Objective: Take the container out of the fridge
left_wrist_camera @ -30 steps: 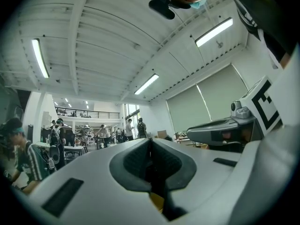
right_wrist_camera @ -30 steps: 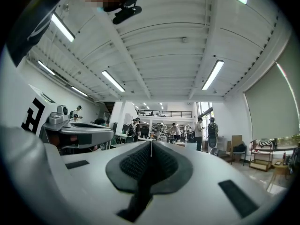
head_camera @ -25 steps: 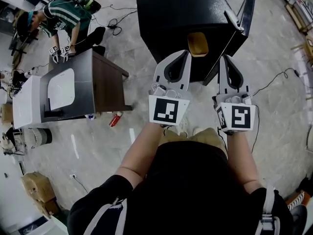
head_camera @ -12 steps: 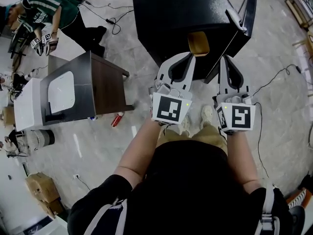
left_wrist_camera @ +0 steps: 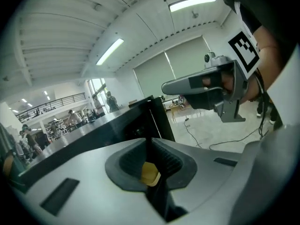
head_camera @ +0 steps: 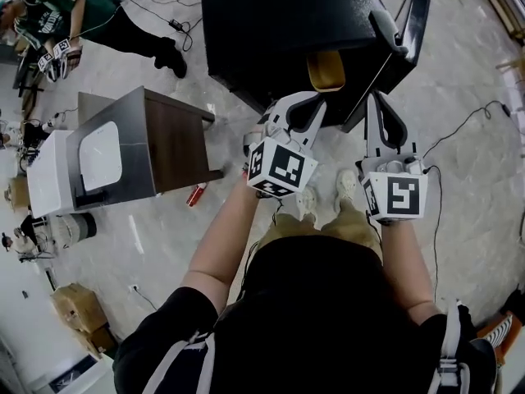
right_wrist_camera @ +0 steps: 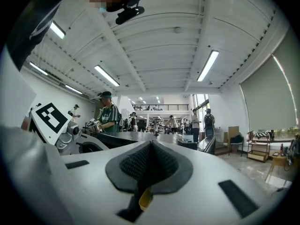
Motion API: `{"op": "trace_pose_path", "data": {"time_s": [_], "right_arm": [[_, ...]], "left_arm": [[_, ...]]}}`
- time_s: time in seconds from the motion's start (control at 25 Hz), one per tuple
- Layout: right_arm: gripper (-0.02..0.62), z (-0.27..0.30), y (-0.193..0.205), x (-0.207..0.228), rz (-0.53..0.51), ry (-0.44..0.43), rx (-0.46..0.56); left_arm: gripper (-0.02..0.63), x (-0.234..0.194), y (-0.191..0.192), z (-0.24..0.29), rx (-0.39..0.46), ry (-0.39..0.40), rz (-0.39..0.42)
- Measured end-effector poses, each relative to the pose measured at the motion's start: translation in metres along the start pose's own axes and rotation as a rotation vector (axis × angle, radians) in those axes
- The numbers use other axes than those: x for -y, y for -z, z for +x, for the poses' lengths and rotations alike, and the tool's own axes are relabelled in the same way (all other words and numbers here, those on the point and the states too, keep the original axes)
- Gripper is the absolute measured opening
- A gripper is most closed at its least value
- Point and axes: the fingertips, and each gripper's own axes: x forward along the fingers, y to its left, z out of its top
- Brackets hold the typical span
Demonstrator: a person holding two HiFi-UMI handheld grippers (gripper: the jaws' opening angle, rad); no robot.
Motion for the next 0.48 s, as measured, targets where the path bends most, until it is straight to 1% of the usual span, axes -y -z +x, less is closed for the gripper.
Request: {"op": "trace_pose_path", "data": {"time_s": [0.12,0.16,0.2,0.4,0.48], "right_arm": [[0.037,0.002,0.01,0.013,-0.01,0.007,-0.017],[0.037,0.003,0.012,0.017,-0.011,0.008,-0.022],[0.037,0.003,0.013,0.021,-0.013,0.007,-0.027],[0.037,0.011,0.014,0.039,0.011,0.011,-0.027],[0.037,0.012,0.02,0.047,-0.01,0.001,-0.046]], "left_arm": [[0.034,0.007,0.019,0.023,-0.06,0.067,0.015],[0.087,0.009,0.024,0.031,-0.08,0.086,0.023],[0.117,0.011,0.029,0.039,-0.099,0.102,0.031],[0.118,0.016,0.057,0.08,-0.193,0.161,0.093],[0.118,0.019,0.066,0.096,-0.223,0.18,0.116]]}}
